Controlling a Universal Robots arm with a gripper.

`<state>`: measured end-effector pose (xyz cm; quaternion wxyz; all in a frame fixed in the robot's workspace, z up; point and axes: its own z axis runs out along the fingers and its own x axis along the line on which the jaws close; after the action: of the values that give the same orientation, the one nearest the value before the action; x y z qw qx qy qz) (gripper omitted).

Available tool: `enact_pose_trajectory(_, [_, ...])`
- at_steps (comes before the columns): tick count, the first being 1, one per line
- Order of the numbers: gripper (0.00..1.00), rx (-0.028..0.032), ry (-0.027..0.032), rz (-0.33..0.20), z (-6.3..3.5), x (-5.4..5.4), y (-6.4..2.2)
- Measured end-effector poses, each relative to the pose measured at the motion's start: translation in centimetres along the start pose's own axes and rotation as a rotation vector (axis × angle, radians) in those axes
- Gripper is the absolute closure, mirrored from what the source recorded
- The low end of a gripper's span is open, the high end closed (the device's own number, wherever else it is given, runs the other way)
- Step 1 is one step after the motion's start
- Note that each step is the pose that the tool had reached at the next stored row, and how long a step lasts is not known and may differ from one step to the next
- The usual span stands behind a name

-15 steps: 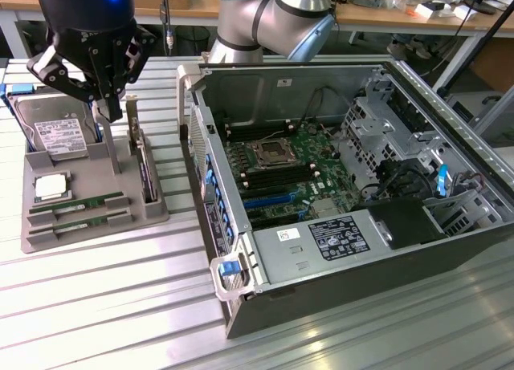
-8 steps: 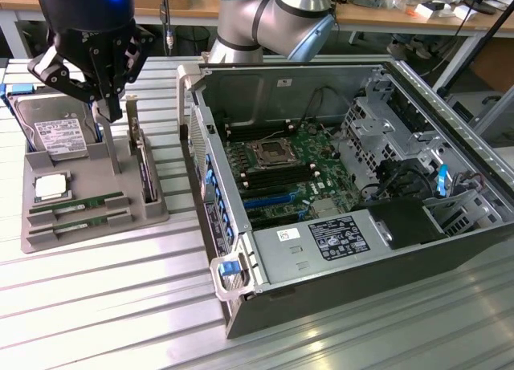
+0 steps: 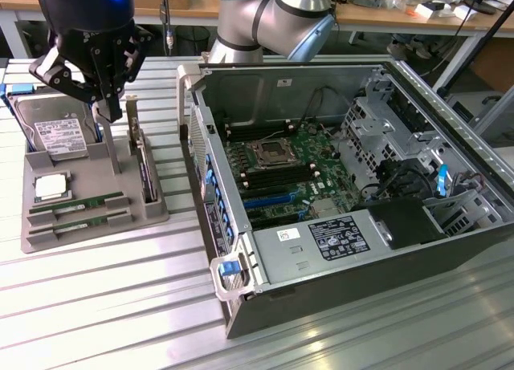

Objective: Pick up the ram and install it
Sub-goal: 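Pick up the ram and move it above insertion slot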

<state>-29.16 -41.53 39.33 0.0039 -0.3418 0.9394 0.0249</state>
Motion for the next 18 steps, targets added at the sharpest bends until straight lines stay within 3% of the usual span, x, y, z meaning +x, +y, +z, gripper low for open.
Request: enact_pose_trajectory(18, [0.90,-0.0021,0.0038,-0.086,0.00,0.00,0.00])
